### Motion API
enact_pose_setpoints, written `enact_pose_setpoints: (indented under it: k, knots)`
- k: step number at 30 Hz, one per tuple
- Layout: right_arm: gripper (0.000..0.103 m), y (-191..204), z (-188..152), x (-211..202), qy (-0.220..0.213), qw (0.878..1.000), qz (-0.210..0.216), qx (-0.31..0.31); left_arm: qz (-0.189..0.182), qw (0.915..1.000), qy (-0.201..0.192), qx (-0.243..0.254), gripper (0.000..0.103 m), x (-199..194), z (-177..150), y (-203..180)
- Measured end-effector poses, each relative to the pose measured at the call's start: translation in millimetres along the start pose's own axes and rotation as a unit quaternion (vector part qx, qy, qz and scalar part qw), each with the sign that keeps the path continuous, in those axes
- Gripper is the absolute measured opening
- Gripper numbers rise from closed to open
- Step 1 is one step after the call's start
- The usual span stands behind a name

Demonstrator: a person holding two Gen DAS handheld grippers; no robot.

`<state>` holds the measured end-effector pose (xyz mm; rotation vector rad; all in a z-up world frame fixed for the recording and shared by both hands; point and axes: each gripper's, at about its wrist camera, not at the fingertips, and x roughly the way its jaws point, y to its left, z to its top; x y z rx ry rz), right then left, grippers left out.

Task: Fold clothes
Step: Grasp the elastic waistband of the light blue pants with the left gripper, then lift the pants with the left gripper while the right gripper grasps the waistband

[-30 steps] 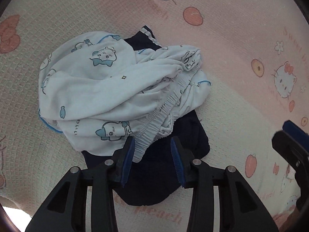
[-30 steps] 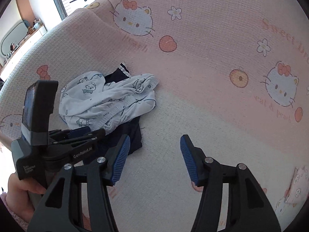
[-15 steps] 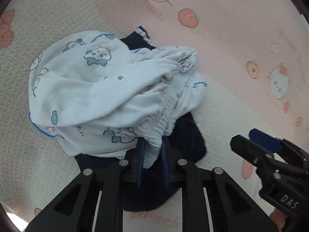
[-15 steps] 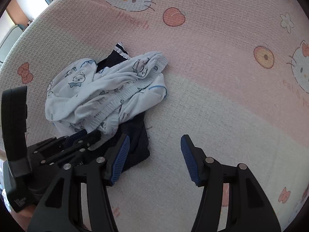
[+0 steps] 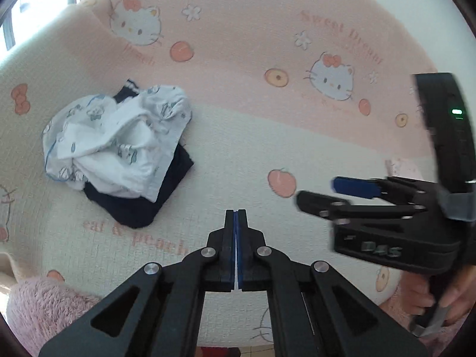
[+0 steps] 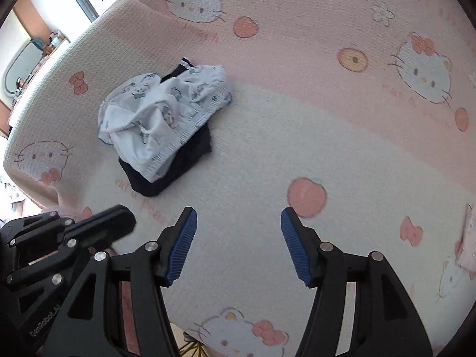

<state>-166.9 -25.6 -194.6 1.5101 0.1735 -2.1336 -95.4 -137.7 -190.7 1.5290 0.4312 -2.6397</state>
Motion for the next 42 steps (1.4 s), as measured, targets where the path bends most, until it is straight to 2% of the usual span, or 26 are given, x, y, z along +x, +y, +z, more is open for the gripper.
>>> enact_pose_setpoints:
  k: [3, 5, 7, 8, 9, 10, 11, 14, 17, 20, 21, 24, 27, 31, 34, 36, 38, 42]
  knots:
    - [0.062, -10, -12, -12, -0.007, 1.000, -0.004, 0.020, 0.031, 0.9978, 0.015, -0.057, 0.002, 28, -1, 30]
    - [0.069, -16, -19, -20, -0.012, 0.999, -0.006, 0.033, 0.061, 0.9955, 0.021, -0.070, 0.004, 49, 3, 47]
    - [0.070, -23, -27, -27, -0.017, 0.999, -0.009, 0.046, 0.060, 0.9930, 0.025, -0.099, 0.010, 58, 8, 62]
    - [0.070, -23, -29, -27, -0.017, 0.999, -0.007, 0.049, 0.056, 0.9919, 0.016, -0.113, 0.024, 58, 10, 67]
    - [0.070, -20, -27, -22, -0.016, 0.999, -0.004, 0.046, 0.056, 0.9908, 0.005, -0.123, 0.048, 55, 11, 71]
    - [0.070, -17, -24, -17, -0.014, 0.999, -0.002, 0.044, 0.054, 0.9900, -0.007, -0.130, 0.053, 52, 12, 73]
    - [0.070, -13, -20, -11, -0.013, 0.999, -0.001, 0.042, 0.063, 0.9902, -0.010, -0.124, 0.054, 52, 11, 73]
    - [0.070, -1, -8, 4, -0.015, 0.999, 0.007, 0.045, 0.090, 0.9902, -0.017, -0.105, 0.054, 55, 11, 72]
    - [0.070, 6, 2, 20, -0.009, 0.999, 0.007, 0.047, 0.141, 0.9890, -0.007, -0.046, 0.054, 82, 16, 65]
    - [0.070, 6, 5, 39, 0.010, 0.999, -0.016, 0.047, 0.142, 0.9874, 0.024, -0.066, 0.051, 105, 20, 76]
    - [0.070, 5, 5, 42, 0.017, 0.998, -0.018, 0.052, 0.138, 0.9875, 0.015, -0.075, 0.022, 100, 23, 80]
    - [0.070, 1, 5, 42, 0.016, 0.998, 0.006, 0.058, 0.113, 0.9890, -0.012, -0.095, 0.009, 80, 30, 89]
    - [0.070, 0, 5, 38, 0.007, 0.998, 0.024, 0.054, 0.081, 0.9937, -0.045, -0.063, 0.009, 38, 34, 75]
    - [0.070, 5, 5, 31, 0.007, 0.995, 0.085, 0.059, 0.030, 0.9944, -0.087, -0.052, 0.009, -33, 21, 61]
    - [0.070, 25, 5, 18, -0.010, 0.998, 0.064, 0.010, 0.003, 0.9936, -0.104, -0.044, 0.009, -76, 7, 51]
    - [0.070, 36, 2, 15, -0.015, 0.999, 0.047, -0.011, 0.002, 0.9937, -0.110, -0.021, 0.009, -91, 5, 39]
    - [0.070, 39, -2, 17, -0.008, 0.998, 0.054, -0.010, 0.014, 0.9929, -0.116, 0.021, 0.008, -101, 6, 19]
    - [0.070, 16, -28, 17, 0.027, 0.996, 0.079, 0.038, -0.034, 0.9905, -0.123, 0.050, 0.008, -116, 1, -19]
